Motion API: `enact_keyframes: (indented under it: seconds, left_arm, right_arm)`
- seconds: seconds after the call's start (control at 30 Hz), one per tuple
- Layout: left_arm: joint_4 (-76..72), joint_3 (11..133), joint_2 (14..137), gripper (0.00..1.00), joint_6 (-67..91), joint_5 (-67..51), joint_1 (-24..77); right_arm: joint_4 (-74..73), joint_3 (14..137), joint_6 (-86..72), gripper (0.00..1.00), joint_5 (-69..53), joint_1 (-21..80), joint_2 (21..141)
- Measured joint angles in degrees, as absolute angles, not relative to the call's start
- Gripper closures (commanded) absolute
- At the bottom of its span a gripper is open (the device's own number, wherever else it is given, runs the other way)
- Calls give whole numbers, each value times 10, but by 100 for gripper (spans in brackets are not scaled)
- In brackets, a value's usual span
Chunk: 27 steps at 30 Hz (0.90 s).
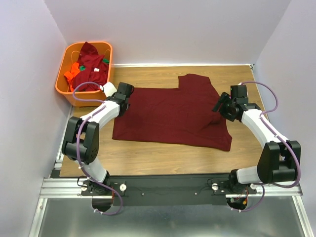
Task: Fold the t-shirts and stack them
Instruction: Fold the tshirt
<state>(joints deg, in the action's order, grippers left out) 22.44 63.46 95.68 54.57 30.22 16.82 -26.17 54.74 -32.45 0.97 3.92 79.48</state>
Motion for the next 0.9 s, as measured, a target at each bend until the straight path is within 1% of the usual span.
enact_keyframes:
  seconds: [0.17,0.6,0.7,0.73,0.8,0.9]
  left_arm:
    - [238,616,960,61,562,296,166]
    - [242,604,1010,61,571,287,152]
    - [241,604,1010,64,572,286,152]
    - [241,604,1010,67,572,284,152]
    - [241,604,1010,71,573,282,152]
    - [241,604,1010,74,572,278,152]
  right_arm:
    - [-243,547,-320,25,10,40,799]
    - [-223,547,-319,25,7,41,799]
    - [-222,547,-319,25,7,41,800]
    - [-222,547,-319,25,7,41,801]
    - [-220,547,-319,25,2,41,805]
    - [-219,547,-319,25,-1,43,809]
